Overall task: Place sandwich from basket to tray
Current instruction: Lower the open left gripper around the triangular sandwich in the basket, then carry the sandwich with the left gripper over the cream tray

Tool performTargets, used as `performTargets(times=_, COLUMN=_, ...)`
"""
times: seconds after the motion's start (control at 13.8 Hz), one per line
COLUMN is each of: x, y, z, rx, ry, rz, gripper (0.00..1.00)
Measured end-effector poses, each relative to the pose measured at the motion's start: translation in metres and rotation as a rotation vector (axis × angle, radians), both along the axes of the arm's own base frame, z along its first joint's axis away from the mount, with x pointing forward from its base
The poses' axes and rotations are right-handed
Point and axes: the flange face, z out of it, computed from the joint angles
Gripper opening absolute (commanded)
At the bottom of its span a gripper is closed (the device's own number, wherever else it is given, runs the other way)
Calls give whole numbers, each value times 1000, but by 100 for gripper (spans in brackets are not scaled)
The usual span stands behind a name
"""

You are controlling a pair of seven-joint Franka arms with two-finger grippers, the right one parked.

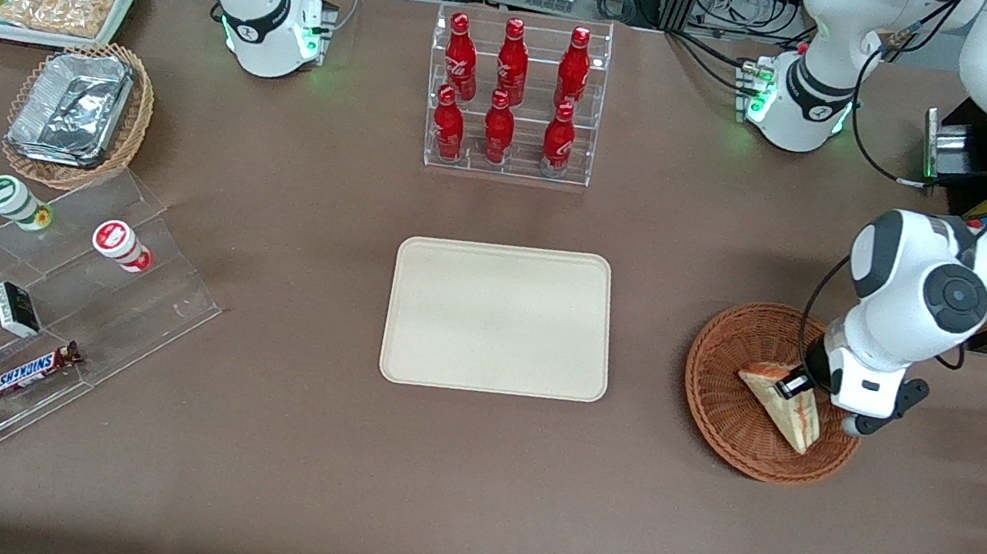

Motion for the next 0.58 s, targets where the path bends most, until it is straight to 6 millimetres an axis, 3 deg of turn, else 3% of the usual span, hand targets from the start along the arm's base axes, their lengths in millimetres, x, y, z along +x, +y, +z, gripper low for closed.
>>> performTargets(times=0.15, x=12, y=-20, z=56, rx=3, ry=8, rz=-35, gripper=0)
performTargets(times=0.36, x=23, y=-79, z=127, rx=-11, ry=-21, rz=-128, gripper=0)
performTargets(times=0.51, x=23, y=-130, z=148, rx=-24, ry=-24, rz=-194, gripper=0)
performTargets(times=0.58, x=21, y=-157, z=149, rx=-29, ry=-26, rz=-225, gripper=0)
